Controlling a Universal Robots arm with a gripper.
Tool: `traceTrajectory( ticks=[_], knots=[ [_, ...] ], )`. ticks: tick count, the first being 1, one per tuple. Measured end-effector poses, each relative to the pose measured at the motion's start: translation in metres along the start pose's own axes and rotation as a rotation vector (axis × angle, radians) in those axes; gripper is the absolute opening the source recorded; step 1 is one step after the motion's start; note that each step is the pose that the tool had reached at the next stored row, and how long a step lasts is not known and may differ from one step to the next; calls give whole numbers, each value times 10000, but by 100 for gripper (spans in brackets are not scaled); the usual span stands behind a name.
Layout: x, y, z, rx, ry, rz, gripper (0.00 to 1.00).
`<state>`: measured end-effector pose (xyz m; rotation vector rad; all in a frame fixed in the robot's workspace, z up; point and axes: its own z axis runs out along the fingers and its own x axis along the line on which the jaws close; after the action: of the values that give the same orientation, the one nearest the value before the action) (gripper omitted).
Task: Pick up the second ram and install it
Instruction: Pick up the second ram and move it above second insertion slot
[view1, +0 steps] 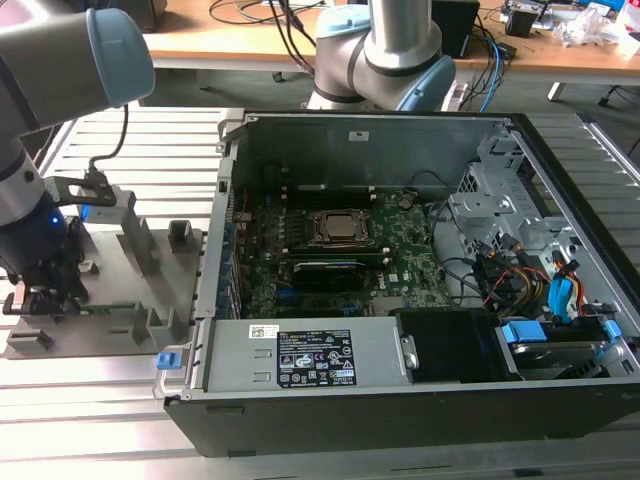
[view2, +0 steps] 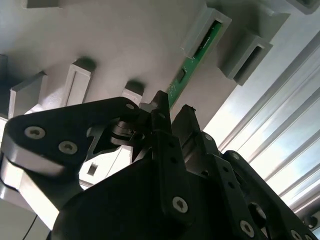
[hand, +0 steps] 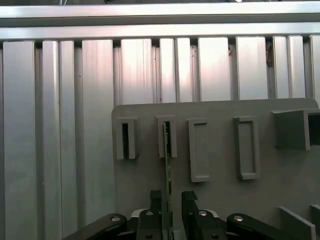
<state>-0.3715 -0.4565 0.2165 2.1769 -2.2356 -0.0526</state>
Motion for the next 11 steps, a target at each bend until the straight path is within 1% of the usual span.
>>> traceTrajectory(
  ticks=[3, 7, 11],
  knots=[
    [8, -12, 52, -3, 3, -35, 30],
    [7, -45, 158, -3, 6, -110, 30],
    [8, -46, 165, -3, 5, -119, 30]
  ],
)
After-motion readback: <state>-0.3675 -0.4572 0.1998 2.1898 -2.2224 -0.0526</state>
